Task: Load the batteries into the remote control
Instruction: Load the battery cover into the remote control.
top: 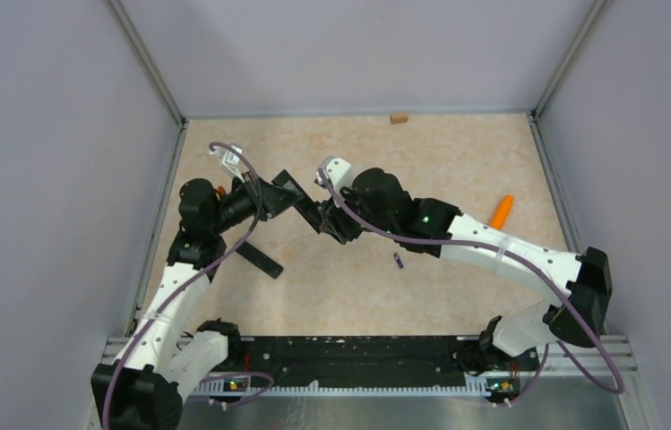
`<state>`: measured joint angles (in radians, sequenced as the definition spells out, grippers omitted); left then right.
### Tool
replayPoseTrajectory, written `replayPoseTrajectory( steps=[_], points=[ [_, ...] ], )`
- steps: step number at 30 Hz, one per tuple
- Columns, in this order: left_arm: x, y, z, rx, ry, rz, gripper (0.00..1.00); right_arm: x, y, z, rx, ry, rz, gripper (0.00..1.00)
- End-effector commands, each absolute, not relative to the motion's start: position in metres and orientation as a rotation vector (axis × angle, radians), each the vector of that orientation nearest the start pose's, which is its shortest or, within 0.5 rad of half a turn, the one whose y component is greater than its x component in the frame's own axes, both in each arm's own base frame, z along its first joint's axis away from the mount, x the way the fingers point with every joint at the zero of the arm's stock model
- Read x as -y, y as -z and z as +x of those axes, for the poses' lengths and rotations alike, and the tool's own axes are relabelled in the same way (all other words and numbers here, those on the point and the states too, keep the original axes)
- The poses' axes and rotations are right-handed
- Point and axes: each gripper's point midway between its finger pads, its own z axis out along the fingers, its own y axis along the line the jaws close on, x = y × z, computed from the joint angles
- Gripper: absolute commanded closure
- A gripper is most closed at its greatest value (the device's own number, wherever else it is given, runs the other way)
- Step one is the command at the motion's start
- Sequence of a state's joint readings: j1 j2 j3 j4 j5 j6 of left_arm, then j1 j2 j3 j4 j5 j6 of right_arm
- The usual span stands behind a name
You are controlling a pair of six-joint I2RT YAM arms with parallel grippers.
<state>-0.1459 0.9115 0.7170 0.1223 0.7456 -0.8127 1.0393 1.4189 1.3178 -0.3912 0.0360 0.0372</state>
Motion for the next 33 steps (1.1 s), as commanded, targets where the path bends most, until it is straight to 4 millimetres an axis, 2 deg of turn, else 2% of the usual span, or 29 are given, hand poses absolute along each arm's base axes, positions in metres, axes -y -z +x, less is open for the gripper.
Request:
replayPoseTrajectory(
  steps=[1, 14, 33],
  points=[
    [0.184, -0.318, 0.262, -1.720, 1.320, 0.091, 1.00, -0.379, -0.279, 0.223, -1.819, -0.651, -0.969, 0.59],
    [0.184, -0.320, 0.259, -1.705, 1.339, 0.071, 1.00, -0.388, -0.276, 0.220, -1.835, -0.711, -0.951, 0.59],
    [0.187, -0.323, 0.253, -1.708, 1.383, 0.084, 1.00, -0.396, -0.279, 0.229, -1.841, -0.705, -0.897, 0.59]
  ],
)
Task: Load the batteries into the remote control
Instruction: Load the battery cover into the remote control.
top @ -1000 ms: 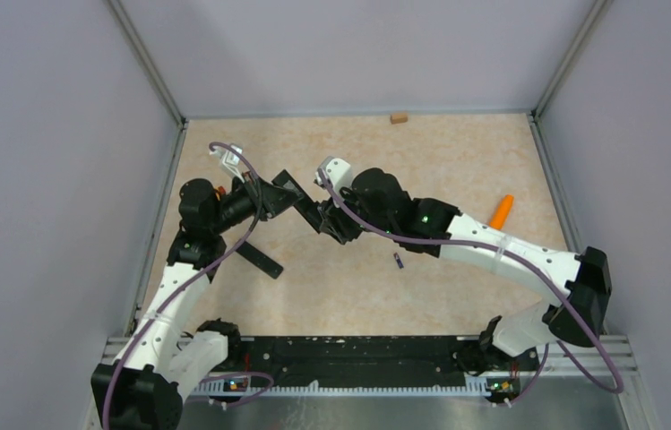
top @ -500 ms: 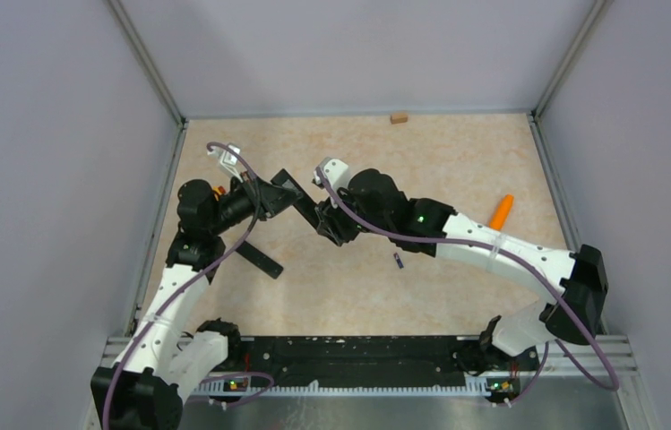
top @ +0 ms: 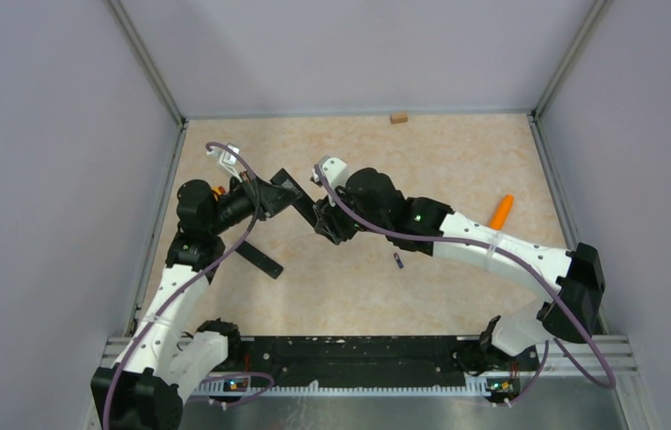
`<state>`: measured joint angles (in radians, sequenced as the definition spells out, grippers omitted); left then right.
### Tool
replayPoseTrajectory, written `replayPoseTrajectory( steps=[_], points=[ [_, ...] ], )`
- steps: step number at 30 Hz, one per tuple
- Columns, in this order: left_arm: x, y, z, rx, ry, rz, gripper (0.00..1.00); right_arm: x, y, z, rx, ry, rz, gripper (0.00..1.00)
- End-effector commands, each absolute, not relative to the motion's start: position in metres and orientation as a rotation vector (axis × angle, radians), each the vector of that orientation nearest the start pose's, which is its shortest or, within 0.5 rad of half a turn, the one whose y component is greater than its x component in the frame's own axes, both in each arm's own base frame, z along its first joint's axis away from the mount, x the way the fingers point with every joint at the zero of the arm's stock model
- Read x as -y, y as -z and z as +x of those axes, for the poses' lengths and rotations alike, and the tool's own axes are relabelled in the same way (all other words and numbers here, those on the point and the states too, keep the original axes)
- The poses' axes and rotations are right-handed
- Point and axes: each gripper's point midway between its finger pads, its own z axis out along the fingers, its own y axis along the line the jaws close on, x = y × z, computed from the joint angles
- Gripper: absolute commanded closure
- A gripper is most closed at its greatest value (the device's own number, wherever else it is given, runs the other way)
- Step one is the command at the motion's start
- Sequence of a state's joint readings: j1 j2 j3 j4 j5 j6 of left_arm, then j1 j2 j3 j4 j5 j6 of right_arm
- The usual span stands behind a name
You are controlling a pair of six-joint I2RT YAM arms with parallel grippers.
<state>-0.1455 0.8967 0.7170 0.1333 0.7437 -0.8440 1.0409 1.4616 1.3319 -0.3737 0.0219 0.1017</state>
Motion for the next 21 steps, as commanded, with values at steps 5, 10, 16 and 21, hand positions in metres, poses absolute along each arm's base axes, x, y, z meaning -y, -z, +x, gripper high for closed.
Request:
replayPoseTrajectory(
  steps=[5, 10, 16, 21],
  points=[
    [0.189, -0.325, 0.252, -1.715, 1.406, 0.082, 1.00, -0.398, -0.278, 0.232, -1.850, -0.698, -0.890, 0.58],
    [0.189, -0.324, 0.251, -1.737, 1.420, 0.069, 1.00, -0.399, -0.278, 0.235, -1.865, -0.684, -0.874, 0.58],
    [0.192, -0.321, 0.252, -1.776, 1.454, 0.045, 1.00, -0.402, -0.272, 0.242, -1.904, -0.656, -0.846, 0.56],
    [0.193, -0.319, 0.248, -1.799, 1.446, 0.099, 1.00, -0.405, -0.267, 0.241, -1.922, -0.657, -0.867, 0.54]
  ],
)
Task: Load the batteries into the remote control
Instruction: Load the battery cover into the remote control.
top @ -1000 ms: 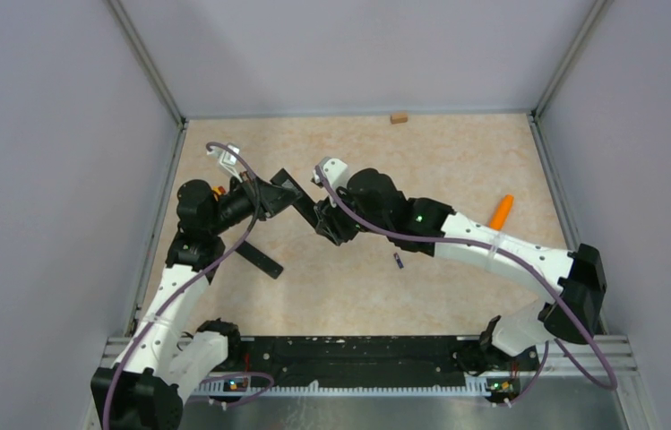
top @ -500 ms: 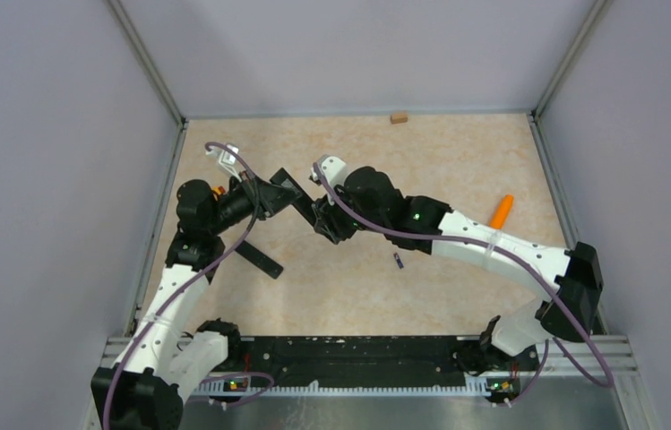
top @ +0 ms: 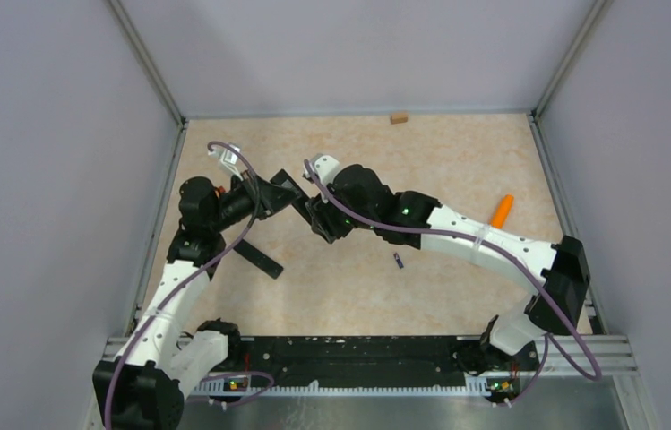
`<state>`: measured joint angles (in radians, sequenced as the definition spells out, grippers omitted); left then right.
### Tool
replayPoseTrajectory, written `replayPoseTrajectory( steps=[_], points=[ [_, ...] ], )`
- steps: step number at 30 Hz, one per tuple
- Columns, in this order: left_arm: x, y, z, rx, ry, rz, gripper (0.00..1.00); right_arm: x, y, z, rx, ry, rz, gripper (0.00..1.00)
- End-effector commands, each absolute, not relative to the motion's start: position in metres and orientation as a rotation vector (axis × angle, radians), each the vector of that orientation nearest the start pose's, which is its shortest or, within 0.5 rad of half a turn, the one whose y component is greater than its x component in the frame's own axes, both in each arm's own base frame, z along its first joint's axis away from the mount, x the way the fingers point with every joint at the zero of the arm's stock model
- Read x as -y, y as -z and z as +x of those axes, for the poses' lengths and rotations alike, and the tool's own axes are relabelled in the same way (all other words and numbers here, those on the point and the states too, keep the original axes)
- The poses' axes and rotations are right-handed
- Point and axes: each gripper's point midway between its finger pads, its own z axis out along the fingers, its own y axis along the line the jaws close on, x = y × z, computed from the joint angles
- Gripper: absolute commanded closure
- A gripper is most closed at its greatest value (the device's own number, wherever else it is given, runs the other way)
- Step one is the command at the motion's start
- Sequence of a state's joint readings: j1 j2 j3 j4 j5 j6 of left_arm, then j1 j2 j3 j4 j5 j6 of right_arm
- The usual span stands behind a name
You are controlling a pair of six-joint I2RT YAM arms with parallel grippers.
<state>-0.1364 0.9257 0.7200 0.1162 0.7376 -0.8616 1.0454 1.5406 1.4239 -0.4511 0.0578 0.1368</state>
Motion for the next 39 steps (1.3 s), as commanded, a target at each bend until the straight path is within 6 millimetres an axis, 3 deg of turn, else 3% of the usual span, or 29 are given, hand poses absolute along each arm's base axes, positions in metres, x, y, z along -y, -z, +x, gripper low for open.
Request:
replayPoseTrajectory(
  steps=[1, 15, 27, 39],
  points=[
    [0.194, -0.317, 0.247, -1.808, 1.443, 0.110, 1.00, -0.406, -0.266, 0.240, -1.923, -0.661, -0.878, 0.54],
    [0.202, -0.304, 0.242, -1.924, 1.580, 0.068, 1.00, -0.404, -0.260, 0.256, -2.008, -0.662, -0.783, 0.53],
    [0.206, -0.291, 0.250, -2.010, 1.690, -0.096, 1.00, -0.399, -0.249, 0.250, -2.116, -0.690, -0.721, 0.55],
    [0.201, -0.274, 0.264, -2.043, 1.631, -0.197, 1.00, -0.394, -0.251, 0.242, -2.157, -0.744, -0.685, 0.35]
  ],
)
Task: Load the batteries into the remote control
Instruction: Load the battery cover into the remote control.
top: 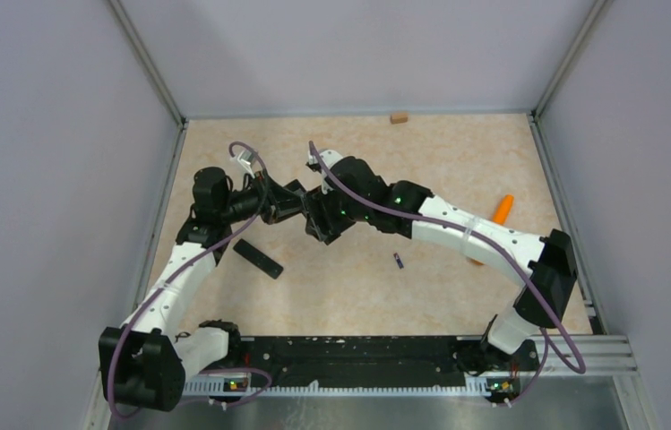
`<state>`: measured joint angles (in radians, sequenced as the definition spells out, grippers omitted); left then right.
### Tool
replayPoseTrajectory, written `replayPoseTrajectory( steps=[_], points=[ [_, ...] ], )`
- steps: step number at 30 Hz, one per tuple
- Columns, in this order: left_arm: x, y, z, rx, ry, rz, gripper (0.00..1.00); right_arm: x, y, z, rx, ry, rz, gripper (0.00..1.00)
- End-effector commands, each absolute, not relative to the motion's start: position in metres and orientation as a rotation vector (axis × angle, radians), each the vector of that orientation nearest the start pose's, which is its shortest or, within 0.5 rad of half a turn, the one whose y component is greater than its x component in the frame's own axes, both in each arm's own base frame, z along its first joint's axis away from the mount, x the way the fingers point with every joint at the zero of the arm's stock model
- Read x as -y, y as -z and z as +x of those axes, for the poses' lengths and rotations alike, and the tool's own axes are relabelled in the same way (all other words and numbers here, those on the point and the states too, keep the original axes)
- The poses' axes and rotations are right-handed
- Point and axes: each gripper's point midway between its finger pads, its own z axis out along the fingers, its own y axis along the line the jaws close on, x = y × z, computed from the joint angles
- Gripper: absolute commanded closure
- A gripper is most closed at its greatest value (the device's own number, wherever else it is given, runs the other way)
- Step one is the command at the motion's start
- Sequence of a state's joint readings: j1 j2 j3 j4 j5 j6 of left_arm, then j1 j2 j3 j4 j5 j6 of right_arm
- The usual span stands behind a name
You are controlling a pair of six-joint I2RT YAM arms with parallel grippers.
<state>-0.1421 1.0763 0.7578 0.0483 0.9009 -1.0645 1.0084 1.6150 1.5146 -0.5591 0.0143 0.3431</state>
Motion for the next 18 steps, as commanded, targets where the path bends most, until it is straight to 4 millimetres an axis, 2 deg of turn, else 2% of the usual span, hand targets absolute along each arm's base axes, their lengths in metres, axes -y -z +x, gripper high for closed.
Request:
replayPoseTrajectory(
  steps=[1, 7, 14, 18],
  points=[
    [0.201, -0.273, 0.264, -2.045, 1.627, -0.201, 1.00, -0.393, -0.252, 0.242, -2.155, -0.751, -0.681, 0.33],
    [0.198, -0.270, 0.268, -2.050, 1.610, -0.221, 1.00, -0.396, -0.276, 0.230, -2.065, -0.920, -0.662, 0.10],
    [0.197, -0.272, 0.270, -2.036, 1.597, -0.227, 1.00, -0.385, -0.284, 0.220, -2.062, -1.017, -0.532, 0.02],
    [0.197, -0.276, 0.269, -2.029, 1.604, -0.226, 1.00, -0.380, -0.303, 0.219, -1.979, -1.142, -0.361, 0.02]
  ],
)
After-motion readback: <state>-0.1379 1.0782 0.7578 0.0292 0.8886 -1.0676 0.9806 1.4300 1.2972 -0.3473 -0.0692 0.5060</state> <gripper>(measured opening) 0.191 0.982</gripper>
